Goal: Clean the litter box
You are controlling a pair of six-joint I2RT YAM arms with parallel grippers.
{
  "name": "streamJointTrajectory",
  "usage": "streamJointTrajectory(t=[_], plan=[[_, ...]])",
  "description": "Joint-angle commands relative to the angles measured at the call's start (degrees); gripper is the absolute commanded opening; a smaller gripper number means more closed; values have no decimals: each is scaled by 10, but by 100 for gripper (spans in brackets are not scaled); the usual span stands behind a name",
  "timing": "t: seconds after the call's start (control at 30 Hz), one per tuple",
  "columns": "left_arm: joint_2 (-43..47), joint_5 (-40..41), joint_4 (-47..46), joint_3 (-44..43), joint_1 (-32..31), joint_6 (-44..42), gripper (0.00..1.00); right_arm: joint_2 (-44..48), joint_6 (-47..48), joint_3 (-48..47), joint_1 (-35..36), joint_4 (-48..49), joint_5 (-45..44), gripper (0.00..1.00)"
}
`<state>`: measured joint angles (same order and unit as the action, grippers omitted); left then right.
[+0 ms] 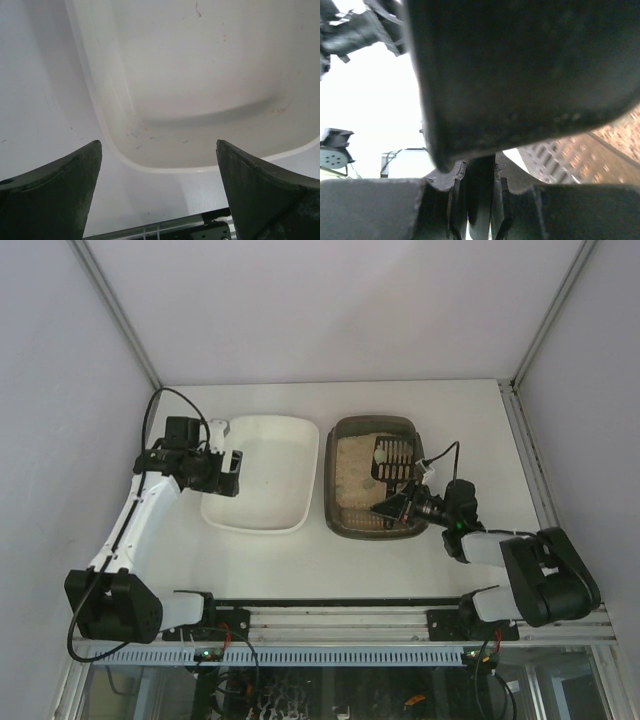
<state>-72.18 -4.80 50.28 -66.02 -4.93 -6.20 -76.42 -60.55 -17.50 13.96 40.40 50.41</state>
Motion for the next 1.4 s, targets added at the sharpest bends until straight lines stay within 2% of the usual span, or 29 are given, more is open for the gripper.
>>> streamJointTrajectory(t=[0.0,0.23,0.37,0.47,0.6,0.67,0.77,0.93,1.1,1.23,1.3,1.37], plan=[[18,-41,-9,30,17,-21,100,-52,-147,29,-10,442,-1,0],[2,-61,-11,42,24,-19,97,-110,-175,5,-5,456,38,0],[-8,-71,-12,42,24,-19,97,-129,-187,18,-43,439,24,0],[-17,-67,-12,40,24,-17,97,-169,-198,-15,8,439,58,0],[-19,-74,-9,37,24,-20,97,-181,-211,1,-33,450,45,0],[-13,-80,-12,39,24,-24,97,-188,-201,-33,-4,412,66,0],[-13,-77,-11,34,24,-24,97,-161,-148,-59,37,305,69,0],[-19,-76,-9,35,24,-24,97,-153,-191,-55,-47,341,77,0],[-27,-69,-10,34,24,-23,97,-127,-76,-87,1,151,98,0],[-26,-70,-16,38,24,-20,92,-112,-86,-82,-45,144,106,0],[-33,-75,-21,41,24,-19,87,-113,-89,-87,-44,145,108,0],[-39,-84,-15,36,33,-22,87,-111,-83,-90,-27,134,102,0]])
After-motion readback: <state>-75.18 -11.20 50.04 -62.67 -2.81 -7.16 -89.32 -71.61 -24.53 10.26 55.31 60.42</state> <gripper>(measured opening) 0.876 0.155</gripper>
